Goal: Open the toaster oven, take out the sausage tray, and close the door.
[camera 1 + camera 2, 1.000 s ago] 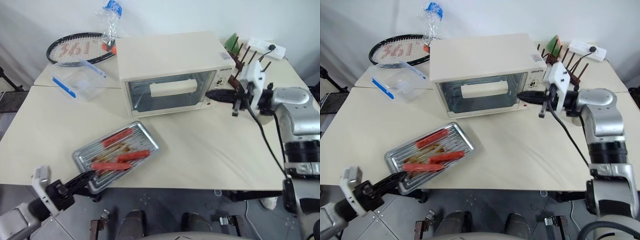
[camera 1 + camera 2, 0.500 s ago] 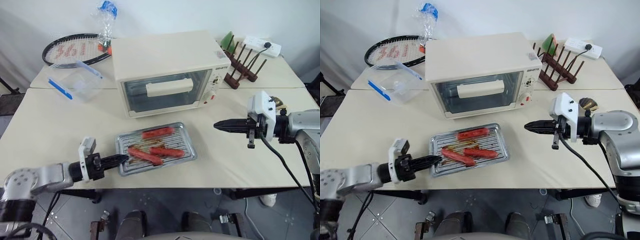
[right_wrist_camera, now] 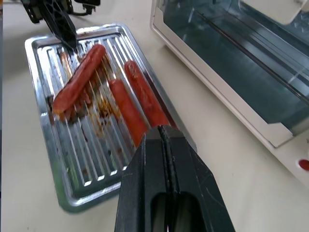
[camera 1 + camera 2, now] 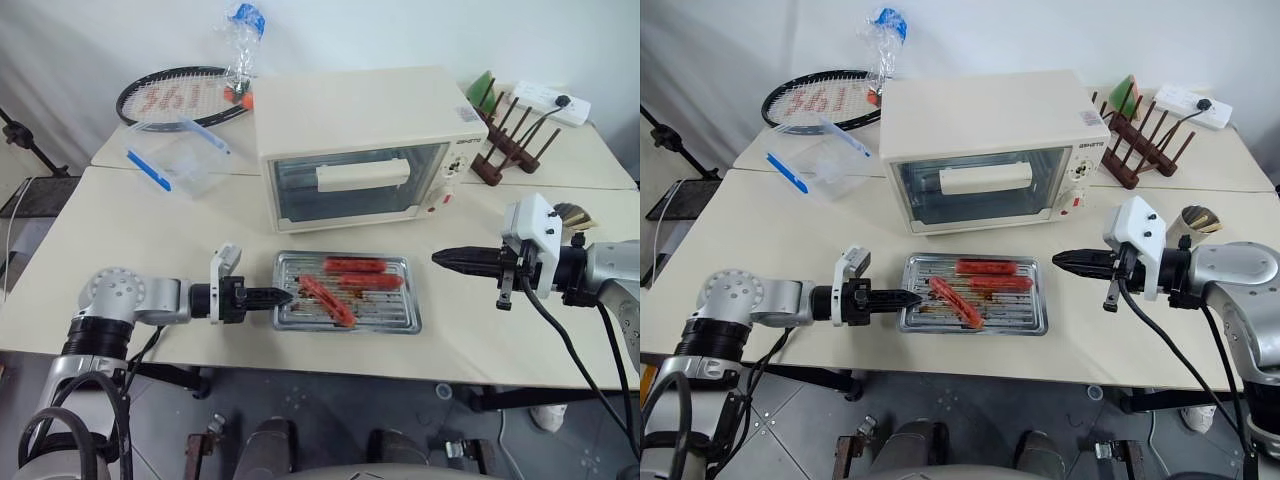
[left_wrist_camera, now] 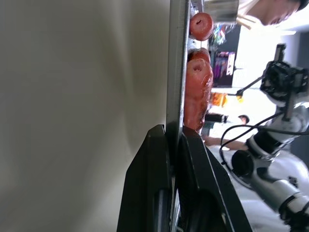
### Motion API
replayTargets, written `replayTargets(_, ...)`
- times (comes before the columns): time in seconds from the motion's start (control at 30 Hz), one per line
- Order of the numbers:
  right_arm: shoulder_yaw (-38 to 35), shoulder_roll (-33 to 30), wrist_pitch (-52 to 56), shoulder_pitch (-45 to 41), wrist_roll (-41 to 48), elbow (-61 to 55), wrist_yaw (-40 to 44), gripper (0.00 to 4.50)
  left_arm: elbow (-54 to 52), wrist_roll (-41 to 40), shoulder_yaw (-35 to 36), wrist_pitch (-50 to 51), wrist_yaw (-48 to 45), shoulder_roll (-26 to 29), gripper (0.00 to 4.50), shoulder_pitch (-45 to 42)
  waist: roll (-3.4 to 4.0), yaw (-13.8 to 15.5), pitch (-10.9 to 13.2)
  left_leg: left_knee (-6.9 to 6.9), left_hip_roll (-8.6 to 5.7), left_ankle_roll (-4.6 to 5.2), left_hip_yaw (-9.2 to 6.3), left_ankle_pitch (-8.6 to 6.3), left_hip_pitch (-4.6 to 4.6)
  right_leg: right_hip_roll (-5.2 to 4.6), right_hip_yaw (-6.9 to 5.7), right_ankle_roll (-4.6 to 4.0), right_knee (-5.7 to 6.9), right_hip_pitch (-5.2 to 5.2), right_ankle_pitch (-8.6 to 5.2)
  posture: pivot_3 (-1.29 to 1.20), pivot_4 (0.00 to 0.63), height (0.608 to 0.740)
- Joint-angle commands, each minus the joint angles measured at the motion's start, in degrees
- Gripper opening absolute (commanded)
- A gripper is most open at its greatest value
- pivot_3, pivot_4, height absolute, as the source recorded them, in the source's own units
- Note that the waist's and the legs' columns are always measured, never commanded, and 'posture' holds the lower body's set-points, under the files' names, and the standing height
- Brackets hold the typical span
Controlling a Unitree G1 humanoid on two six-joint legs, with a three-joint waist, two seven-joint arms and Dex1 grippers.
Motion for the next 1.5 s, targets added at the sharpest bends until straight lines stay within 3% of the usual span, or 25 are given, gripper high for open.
replayTargets(0.03, -1.7, -1.3, -0.2, -0.2, 0.9, -1.5, -0.7, 0.03, 2.3, 7.1, -3.1, -0.6, -6.3, -2.8, 0.0, -1.3, 0.01, 0.0, 0.0, 0.02, 0.0, 0.02, 0.0, -0.01, 0.0, 0.0, 0.0, 0.0, 0.0, 0.01, 0.0, 0.0, 0.15, 0.74)
replayTargets(0.1, -1.6, -1.2, -0.1, -0.3, 1.0, -1.6, -1.1, 0.03, 2.5, 10.3, -4.5, -0.4, -9.2, -3.6, 0.0, -2.2, 0.04, 0.0, 0.0, 0.03, -0.01, 0.03, 0.0, -0.01, 0.0, 0.0, 0.0, 0.01, 0.0, 0.02, 0.01, 0.0, 0.15, 0.74)
replayTargets(0.43, -1.0, -1.2, -0.5, -0.8, 0.9, -1.2, -1.8, 0.0, 6.5, 24.7, -9.5, -1.4, -19.2, -6.7, 2.84, -5.5, 0.05, 0.0, 0.0, 0.16, -0.03, 0.13, 0.0, -0.07, -0.05, -0.02, -0.01, 0.05, -0.01, 0.07, 0.03, 0.0, 0.15, 0.74)
replayTargets(0.63, -1.6, -1.9, -0.2, 0.1, 1.2, -1.7, -1.5, 0.0, 4.9, 28.3, -9.6, -1.5, -23.4, -4.3, 4.4, -5.5, 0.06, -0.1, -0.1, 0.2, -0.02, 0.13, 0.01, -0.08, -0.04, -0.03, 0.0, 0.06, 0.02, 0.08, 0.03, 0.0, 0.15, 0.74)
replayTargets(0.8, -1.9, -4.4, -1.2, 3.7, 0.5, -1.9, 0.5, 0.0, 1.6, 30.4, -9.0, -3.7, -26.4, 3.2, 4.47, -5.1, -0.03, -1.8, -0.1, 0.12, 0.05, 0.12, 0.01, -0.08, -0.03, 0.01, 0.0, 0.06, 0.05, 0.02, 0.03, 0.0, 0.15, 0.74)
replayTargets(0.93, -3.0, -4.0, -5.3, 7.7, 1.3, 0.0, 3.8, 0.0, -3.9, 32.7, -8.1, -12.2, -30.1, 8.8, 4.47, -2.5, -0.03, -3.5, -0.1, -0.1, 0.07, 0.08, 0.09, -0.05, 0.05, 0.02, 0.05, 0.05, 0.02, -0.04, 0.03, 0.0, 0.15, 0.74)
replayTargets(1.07, -4.2, -4.2, -6.7, 10.7, 3.3, 3.6, 8.3, 1.17, -8.4, 34.4, -4.4, -23.7, -33.4, 10.5, 4.5, 1.6, -0.04, -3.7, -0.1, -0.16, 0.07, 0.08, 0.15, -0.05, 0.09, 0.02, 0.1, 0.05, -0.03, -0.06, 0.02, 0.0, 0.15, 0.74)
replayTargets(1.23, -6.7, -2.8, -13.0, 11.4, 5.8, 9.9, 15.1, 2.74, -13.6, 33.6, 8.7, -48.3, -42.2, 7.6, 4.5, 9.9, -0.25, -3.4, 0.1, -0.15, 0.08, 0.1, 0.16, -0.06, -0.01, 0.02, 0.08, 0.05, -0.12, -0.11, 0.03, 0.0, 0.15, 0.74)
replayTargets(1.4, -5.5, -3.0, -16.9, 8.9, 4.7, 14.3, 17.9, 4.34, -14.6, 37.8, 13.1, -63.3, -48.1, 8.8, 4.5, 16.4, -0.27, -3.3, 0.1, -0.13, 0.08, 0.11, 0.17, -0.07, -0.02, 0.02, 0.07, 0.05, -0.15, -0.09, 0.03, 0.0, 0.15, 0.74)
replayTargets(1.5, -3.2, -4.6, -21.3, 9.3, 0.5, 16.6, 20.3, 4.47, -11.2, 42.3, 12.0, -72.8, -57.4, 12.8, 4.5, 20.1, -0.27, -3.4, 0.1, -0.14, 0.08, 0.1, 0.18, -0.08, -0.02, 0.02, 0.06, 0.05, -0.15, -0.11, 0.03, 0.0, 0.15, 0.74)
